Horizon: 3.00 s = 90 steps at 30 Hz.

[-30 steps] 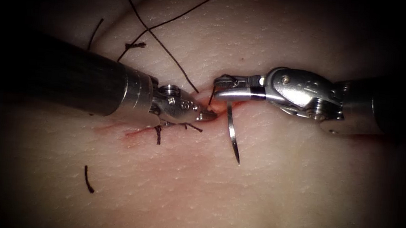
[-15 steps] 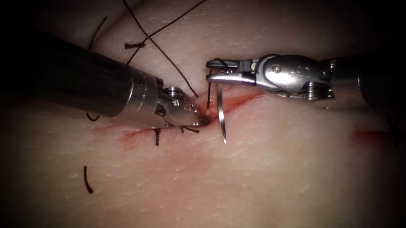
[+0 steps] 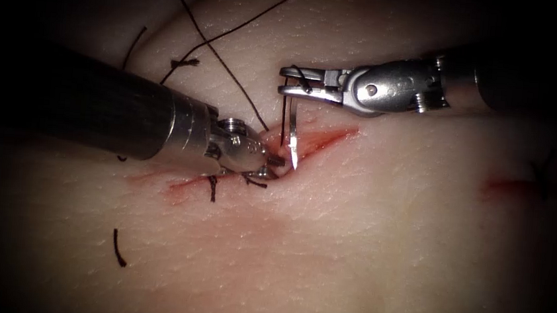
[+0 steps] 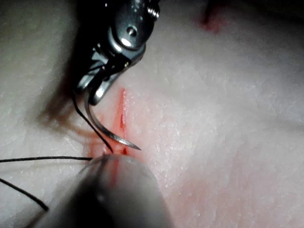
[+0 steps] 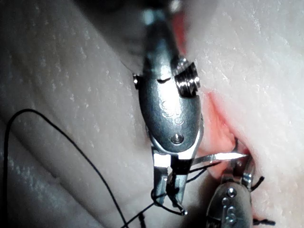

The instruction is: Wound Closure

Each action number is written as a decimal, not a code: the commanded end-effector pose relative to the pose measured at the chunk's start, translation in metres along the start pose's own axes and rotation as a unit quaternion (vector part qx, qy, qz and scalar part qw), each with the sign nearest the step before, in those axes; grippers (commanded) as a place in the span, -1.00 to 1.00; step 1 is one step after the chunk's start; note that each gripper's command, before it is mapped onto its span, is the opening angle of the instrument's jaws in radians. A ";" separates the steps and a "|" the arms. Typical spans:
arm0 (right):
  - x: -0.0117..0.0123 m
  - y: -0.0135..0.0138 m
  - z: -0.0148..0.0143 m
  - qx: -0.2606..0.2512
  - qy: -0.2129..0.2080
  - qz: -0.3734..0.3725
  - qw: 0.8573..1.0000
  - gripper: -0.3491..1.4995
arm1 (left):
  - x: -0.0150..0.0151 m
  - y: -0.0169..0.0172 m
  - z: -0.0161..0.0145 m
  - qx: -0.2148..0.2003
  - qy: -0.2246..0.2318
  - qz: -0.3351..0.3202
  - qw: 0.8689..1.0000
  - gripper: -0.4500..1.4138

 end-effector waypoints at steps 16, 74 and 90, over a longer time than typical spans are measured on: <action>-0.0019 -0.0026 0.0009 0.003 0.007 -0.093 0.996 -1.00 | 0.0006 -0.0004 -0.0002 -0.014 0.004 -0.010 1.000 -0.10; -0.0042 -0.0027 0.0007 0.008 -0.039 0.002 0.999 -1.00 | 0.0041 0.0076 -0.0033 0.058 0.114 -0.026 0.991 -0.44; -0.0042 -0.0032 0.0027 -0.009 -0.055 0.025 0.998 -1.00 | 0.0028 0.0075 -0.0028 0.057 0.119 -0.017 0.991 -0.44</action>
